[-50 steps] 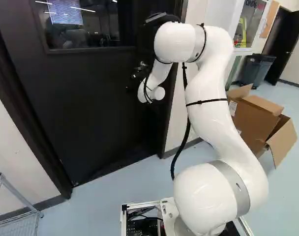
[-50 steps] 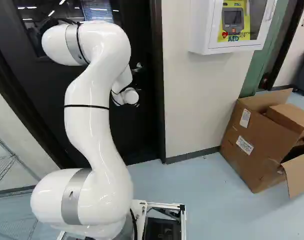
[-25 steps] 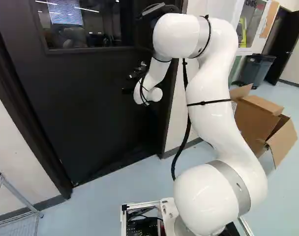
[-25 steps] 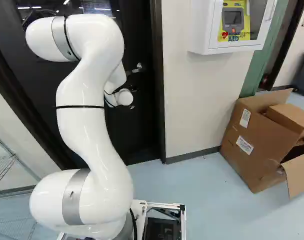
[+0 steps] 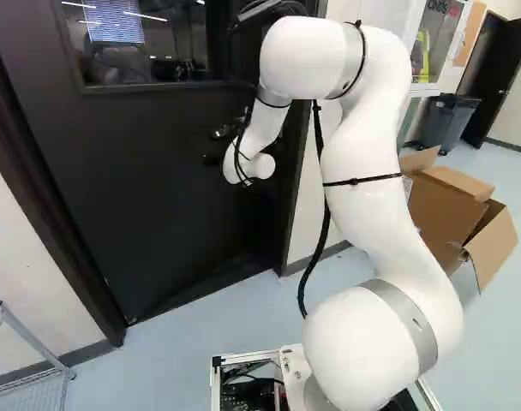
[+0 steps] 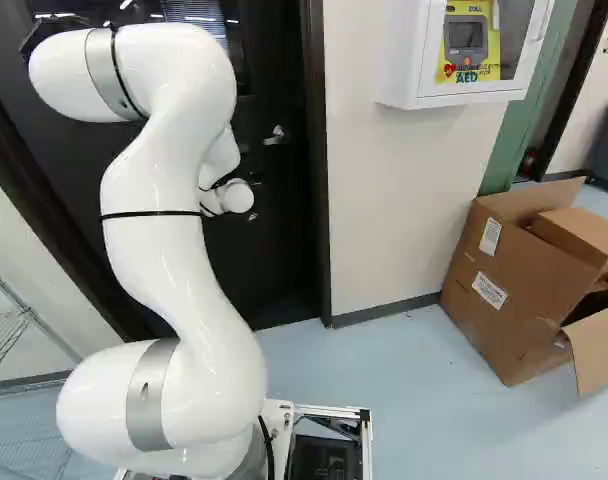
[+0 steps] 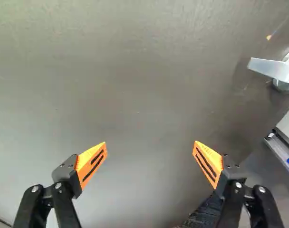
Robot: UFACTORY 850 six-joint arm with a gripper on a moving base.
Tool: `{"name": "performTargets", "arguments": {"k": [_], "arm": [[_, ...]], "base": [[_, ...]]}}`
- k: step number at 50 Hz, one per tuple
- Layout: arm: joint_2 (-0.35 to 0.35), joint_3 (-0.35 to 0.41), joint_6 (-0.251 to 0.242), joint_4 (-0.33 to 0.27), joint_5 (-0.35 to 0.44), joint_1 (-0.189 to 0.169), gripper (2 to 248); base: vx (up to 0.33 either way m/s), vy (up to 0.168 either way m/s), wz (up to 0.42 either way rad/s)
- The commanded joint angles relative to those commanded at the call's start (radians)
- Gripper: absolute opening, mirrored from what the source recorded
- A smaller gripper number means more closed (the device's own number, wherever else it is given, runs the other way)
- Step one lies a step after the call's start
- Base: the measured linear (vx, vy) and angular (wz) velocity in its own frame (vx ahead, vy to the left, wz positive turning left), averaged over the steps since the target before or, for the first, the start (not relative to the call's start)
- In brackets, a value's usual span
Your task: Open the door and move inside
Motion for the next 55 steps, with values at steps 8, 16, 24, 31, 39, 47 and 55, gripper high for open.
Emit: {"name": "performTargets", "arguments": {"k": [8,16,24,31,39,47,55], "arm": [[-0.004,-0.005,0.0,0.011,0.0,0.021,247],[-0.017,-0.023,0.0,0.019,0.0,0.041,247],[-0.041,-0.056,0.0,0.02,0.0,0.058,247],[-0.067,-0.092,0.0,0.02,0.0,0.072,247],[-0.102,-0.139,0.0,0.02,0.0,0.082,247],[-0.137,-0.189,0.0,0.02,0.0,0.09,247],[-0.174,-0.24,0.0,0.02,0.0,0.097,247]], "base": [[0.0,0.0,0.0],[0.0,0.0,0.0],[0.0,0.0,0.0],[0.0,0.0,0.0],[0.0,0.0,0.0],[0.0,0.0,0.0],[0.0,0.0,0.0]]}}
